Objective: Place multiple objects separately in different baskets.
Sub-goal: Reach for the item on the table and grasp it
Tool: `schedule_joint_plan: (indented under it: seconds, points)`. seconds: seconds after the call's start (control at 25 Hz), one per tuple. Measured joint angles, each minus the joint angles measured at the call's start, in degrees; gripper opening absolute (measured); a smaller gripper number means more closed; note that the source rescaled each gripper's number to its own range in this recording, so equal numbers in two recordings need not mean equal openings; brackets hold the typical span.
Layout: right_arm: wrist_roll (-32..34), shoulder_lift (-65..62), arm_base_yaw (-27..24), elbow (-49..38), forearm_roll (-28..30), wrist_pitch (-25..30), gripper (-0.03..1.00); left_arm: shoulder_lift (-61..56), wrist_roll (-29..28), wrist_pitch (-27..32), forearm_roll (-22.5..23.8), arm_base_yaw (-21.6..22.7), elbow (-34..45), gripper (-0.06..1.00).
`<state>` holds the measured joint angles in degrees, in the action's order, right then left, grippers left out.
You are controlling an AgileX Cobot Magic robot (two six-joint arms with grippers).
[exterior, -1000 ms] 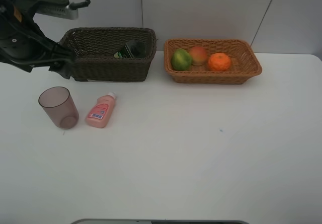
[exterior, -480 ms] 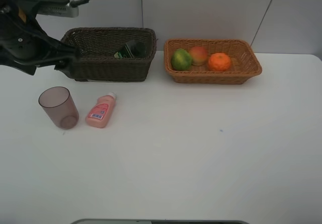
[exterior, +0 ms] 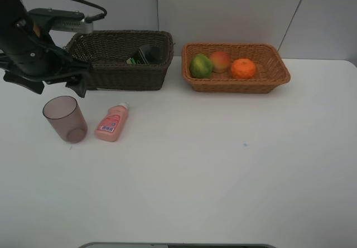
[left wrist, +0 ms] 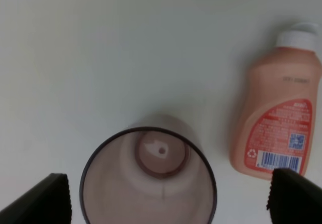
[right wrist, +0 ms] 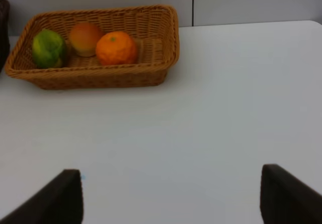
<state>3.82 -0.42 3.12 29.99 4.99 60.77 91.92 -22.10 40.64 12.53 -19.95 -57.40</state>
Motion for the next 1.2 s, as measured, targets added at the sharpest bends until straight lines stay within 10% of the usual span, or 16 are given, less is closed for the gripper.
schedule_joint_plan:
  seconds: [1.2]
  points:
    - [0.0, 0.0, 0.0, 0.0, 0.0, 0.0, 0.64, 11.27, 0.45, -1.56, -0.51, -5.44, -1.44, 1.0]
